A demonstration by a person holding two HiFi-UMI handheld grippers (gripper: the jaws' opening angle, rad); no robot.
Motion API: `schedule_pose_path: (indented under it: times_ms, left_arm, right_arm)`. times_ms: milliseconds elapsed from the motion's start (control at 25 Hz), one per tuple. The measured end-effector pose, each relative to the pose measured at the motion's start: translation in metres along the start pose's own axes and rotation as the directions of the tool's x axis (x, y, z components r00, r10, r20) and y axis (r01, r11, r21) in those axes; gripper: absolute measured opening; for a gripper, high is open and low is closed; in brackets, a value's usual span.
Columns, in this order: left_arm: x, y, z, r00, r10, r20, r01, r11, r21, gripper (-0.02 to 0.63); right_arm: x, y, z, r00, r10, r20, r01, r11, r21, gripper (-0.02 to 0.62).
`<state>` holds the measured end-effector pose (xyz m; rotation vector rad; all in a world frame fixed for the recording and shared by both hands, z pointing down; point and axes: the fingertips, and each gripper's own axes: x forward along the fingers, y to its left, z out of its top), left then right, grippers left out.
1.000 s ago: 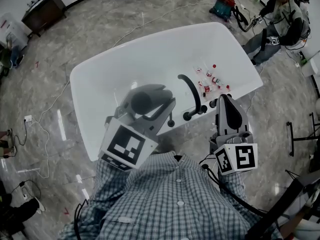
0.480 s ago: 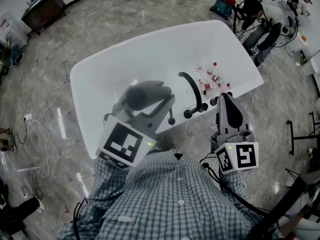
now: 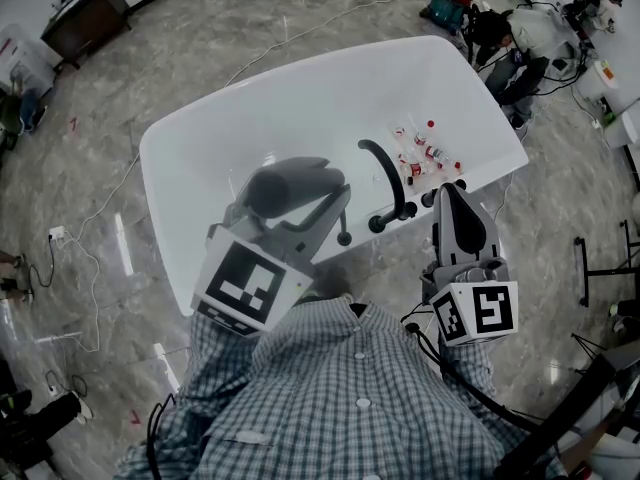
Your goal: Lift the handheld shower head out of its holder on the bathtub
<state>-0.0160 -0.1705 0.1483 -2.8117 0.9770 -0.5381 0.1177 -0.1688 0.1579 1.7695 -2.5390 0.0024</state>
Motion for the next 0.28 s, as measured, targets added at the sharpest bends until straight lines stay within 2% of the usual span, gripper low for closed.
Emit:
schedule_pose_path:
  times_ms: [280]
  left_arm:
    - [0.0005,0.0004,-0.0010,1.000,-0.001,0.003,0.001,1.000,-0.002,0.132]
  right_arm:
    - [0.0010,0.0001,-0.0010,1.000,0.001,-0.003,-0.001,1.000,-0.004,0.015]
